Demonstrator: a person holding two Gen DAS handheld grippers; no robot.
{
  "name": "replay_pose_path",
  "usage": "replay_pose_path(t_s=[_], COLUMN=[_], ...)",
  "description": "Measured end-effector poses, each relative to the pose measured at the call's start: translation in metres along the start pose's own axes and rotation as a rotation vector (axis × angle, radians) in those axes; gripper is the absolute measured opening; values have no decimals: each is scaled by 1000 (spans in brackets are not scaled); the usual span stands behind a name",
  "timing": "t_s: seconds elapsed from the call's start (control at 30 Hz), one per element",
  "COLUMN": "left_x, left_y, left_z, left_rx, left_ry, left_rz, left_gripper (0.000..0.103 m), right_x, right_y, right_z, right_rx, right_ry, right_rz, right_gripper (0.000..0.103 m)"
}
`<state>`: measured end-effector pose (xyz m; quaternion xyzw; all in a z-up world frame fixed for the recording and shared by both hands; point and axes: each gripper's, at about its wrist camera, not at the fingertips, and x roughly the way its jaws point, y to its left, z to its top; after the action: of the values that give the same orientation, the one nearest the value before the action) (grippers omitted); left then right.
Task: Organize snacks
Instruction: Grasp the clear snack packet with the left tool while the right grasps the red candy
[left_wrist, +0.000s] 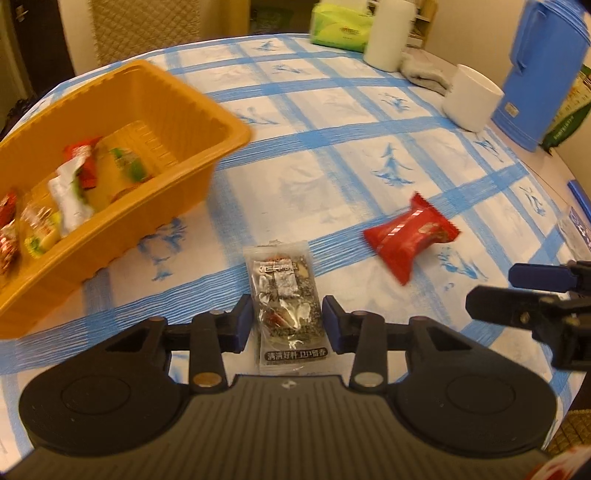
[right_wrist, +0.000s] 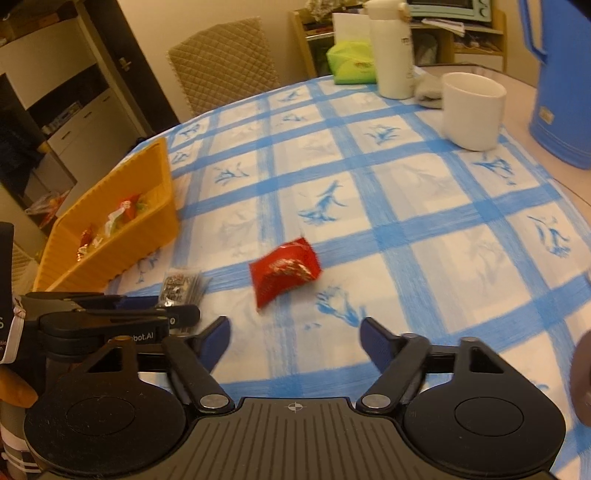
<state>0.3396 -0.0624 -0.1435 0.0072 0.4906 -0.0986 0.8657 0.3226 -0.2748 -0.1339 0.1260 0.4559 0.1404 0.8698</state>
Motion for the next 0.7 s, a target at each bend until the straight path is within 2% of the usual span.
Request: replay_pose_path(t_s=[0.33, 0.5, 0.7], left_x=[-18, -29, -38], left_y=[57, 79, 96], left_z=[-17, -28, -39], left_rx=[-139, -188, -230], left_ry=[-4, -4, -4], left_rz=[90, 123, 141], left_gripper=[37, 37, 37], right_x=[34, 54, 71], right_y=[16, 19, 28], right_z=[21, 32, 39], right_rx=[17, 14, -61], right_ry=[9, 2, -3], right_rz=[36, -14, -67], right_gripper=[68, 68, 54])
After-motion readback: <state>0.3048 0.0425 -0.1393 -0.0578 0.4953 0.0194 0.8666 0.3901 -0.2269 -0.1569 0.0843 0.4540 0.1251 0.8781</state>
